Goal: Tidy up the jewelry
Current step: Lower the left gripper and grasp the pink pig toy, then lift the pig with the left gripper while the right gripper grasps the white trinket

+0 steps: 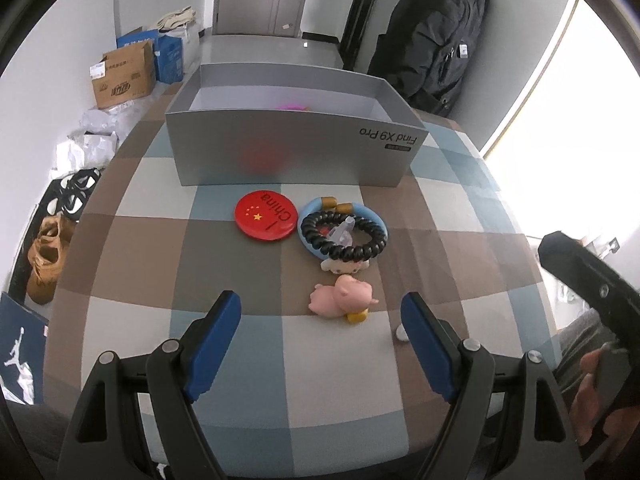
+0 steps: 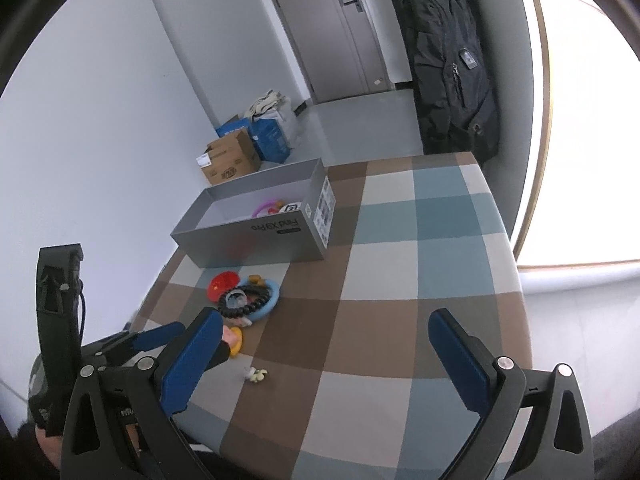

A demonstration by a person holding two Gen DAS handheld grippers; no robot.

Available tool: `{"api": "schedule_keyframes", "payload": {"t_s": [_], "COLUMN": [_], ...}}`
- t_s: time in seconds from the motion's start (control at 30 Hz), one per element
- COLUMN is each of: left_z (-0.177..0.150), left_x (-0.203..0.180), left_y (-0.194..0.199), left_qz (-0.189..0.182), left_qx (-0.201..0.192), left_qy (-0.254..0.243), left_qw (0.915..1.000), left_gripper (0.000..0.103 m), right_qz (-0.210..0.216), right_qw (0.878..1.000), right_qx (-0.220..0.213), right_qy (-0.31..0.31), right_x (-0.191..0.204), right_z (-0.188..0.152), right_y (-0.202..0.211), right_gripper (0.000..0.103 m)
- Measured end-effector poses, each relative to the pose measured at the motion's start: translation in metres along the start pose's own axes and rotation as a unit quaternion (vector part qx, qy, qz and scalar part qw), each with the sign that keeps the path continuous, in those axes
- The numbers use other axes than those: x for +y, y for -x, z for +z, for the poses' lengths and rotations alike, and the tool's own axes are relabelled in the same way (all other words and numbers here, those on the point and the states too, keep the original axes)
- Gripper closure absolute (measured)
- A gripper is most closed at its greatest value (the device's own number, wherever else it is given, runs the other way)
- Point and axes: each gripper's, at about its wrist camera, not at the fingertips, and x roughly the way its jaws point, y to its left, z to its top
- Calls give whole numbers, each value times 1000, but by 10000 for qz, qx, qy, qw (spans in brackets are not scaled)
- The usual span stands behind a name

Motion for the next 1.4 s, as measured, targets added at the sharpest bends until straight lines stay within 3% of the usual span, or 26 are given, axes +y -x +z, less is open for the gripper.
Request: {"api": "schedule_keyframes", "payload": {"t_s": [0.13,0.23,0.3,0.47,0.83,1.4], "left_z": [1,1,2,4,6,20], "left_x": [-3,-4,-3,-7,-8,-3], "left_y": [-2,-8,-11,-10,-8,23], "left_qz": [110,243,281,240,43,-280], "left_qx": [-15,87,156,168,186,-337], "left_qy": [-43,-62,-29,-106,-101,154], "left_qw": [9999,9996,9995,9995,9998,9989], "left_gripper": [25,43,46,72,72,72], "right_qz": [-87,-136,-121,-105,-96,-172], "right_qw": [10000,9999,9999,9999,9998,9995], "right_qx": [26,62,61,94,150,268], "right_qy": [5,7,4,65,133,87], "right_x": [0,-1,-1,2,8,6], "right_z": [-1,-2,-3,-3,-5,-8], "right_y": [0,-1,-1,-2,-7,-13], "right_gripper": [0,0,0,0,0,0]}}
